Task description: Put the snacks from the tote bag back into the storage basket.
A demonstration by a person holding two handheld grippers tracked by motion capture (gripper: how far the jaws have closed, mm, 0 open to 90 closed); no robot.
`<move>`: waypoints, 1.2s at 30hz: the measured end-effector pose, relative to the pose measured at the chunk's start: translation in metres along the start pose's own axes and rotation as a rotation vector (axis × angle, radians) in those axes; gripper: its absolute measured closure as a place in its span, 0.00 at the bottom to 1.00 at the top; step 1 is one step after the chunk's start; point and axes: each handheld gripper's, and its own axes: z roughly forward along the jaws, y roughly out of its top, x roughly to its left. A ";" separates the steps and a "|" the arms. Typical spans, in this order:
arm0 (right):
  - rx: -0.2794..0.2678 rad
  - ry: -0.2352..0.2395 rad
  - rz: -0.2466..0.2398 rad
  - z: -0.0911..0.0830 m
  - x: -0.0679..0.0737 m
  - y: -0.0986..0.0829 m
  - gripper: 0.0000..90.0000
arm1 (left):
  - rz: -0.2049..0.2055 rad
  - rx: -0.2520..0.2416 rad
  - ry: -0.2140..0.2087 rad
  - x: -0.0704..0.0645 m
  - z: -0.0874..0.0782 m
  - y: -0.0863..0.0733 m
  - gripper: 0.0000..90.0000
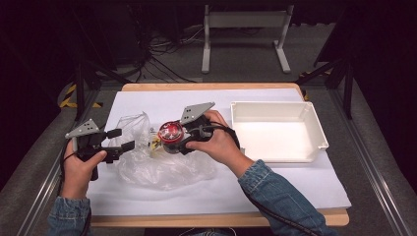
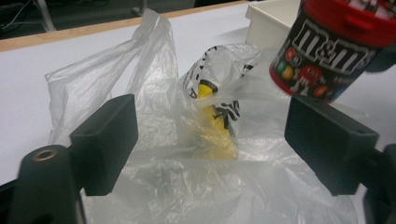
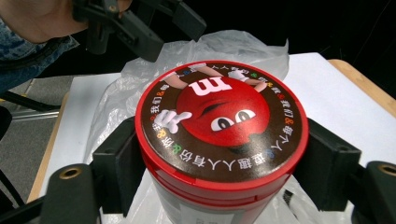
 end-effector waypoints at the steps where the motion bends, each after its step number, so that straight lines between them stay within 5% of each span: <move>1: 0.000 -0.001 -0.002 -0.002 0.000 0.001 0.28 | -0.007 -0.001 -0.001 -0.001 0.000 0.000 0.18; 16: 0.024 -0.045 -0.014 -0.048 -0.012 0.008 0.28 | -0.011 0.032 0.026 0.001 -0.005 0.001 0.04; 36: 0.049 -0.098 0.017 -0.099 -0.042 -0.002 0.28 | -0.026 0.046 0.037 0.008 -0.013 -0.004 0.04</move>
